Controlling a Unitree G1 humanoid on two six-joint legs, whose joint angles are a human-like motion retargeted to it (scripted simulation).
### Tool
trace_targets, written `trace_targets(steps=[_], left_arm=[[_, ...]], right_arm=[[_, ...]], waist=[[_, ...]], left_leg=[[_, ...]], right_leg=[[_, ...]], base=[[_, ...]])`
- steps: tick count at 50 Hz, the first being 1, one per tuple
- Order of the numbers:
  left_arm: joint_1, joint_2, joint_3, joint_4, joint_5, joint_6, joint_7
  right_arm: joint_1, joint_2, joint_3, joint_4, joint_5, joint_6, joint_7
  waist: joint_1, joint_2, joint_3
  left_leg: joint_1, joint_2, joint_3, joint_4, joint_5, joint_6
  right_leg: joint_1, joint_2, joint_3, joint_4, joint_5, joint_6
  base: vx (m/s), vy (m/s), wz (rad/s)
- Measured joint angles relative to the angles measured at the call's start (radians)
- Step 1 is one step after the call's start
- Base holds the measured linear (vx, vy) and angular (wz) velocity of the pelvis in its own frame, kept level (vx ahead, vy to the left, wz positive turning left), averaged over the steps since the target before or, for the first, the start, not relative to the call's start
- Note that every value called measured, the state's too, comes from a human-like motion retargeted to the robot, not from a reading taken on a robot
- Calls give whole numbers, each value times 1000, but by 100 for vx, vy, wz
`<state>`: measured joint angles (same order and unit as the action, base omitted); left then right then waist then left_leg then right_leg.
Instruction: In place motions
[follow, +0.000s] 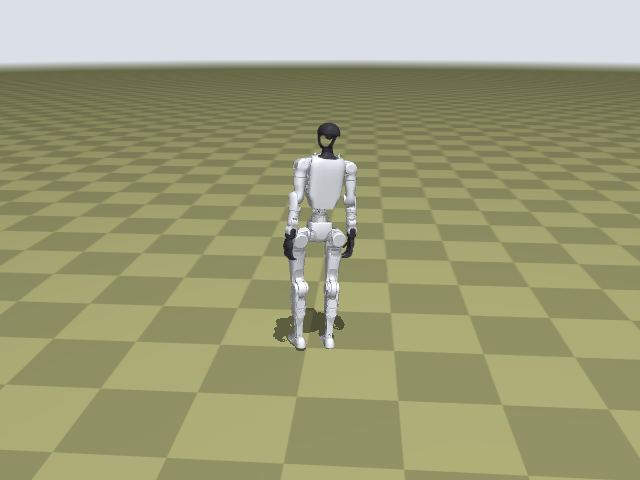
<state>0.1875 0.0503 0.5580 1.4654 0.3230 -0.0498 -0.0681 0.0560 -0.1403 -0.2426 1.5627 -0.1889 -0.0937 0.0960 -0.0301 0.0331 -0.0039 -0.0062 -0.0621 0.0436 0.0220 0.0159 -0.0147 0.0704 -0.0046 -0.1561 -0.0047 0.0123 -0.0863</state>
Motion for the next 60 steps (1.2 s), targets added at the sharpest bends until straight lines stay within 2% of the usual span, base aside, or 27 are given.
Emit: trace_targets(steps=[7,30,46,55,60], left_arm=[[-17,7,33,6,-16,3,-9],[-31,3,3,17,14,-4,-7],[-4,3,21,45,20,6,-8],[-21,3,19,22,20,3,-21],[-55,11,16,-5,15,-2,-33]], right_arm=[[-5,17,42,11,-26,9,-5],[-23,9,23,-12,1,-2,4],[-14,11,24,3,1,0,6],[-21,13,29,-1,6,-1,12],[-26,14,36,-1,18,-5,12]], waist=[[-16,24,-7],[3,-15,-21],[19,-9,-17],[24,2,-16],[32,36,-3]], left_leg=[[16,17,30,-10,-4,21],[5,-25,25,-15,4,49],[0,-28,17,-13,12,57],[-15,-15,0,-4,25,34],[-54,40,-37,26,31,-1]], right_leg=[[0,18,34,7,5,13],[-16,-21,32,12,18,39],[-12,-22,27,11,28,52],[-10,-12,16,23,24,49],[-36,30,42,106,-12,15]], base=[[10,5,-31],[2,2,-3],[0,0,0],[0,0,2],[-7,-8,26]])
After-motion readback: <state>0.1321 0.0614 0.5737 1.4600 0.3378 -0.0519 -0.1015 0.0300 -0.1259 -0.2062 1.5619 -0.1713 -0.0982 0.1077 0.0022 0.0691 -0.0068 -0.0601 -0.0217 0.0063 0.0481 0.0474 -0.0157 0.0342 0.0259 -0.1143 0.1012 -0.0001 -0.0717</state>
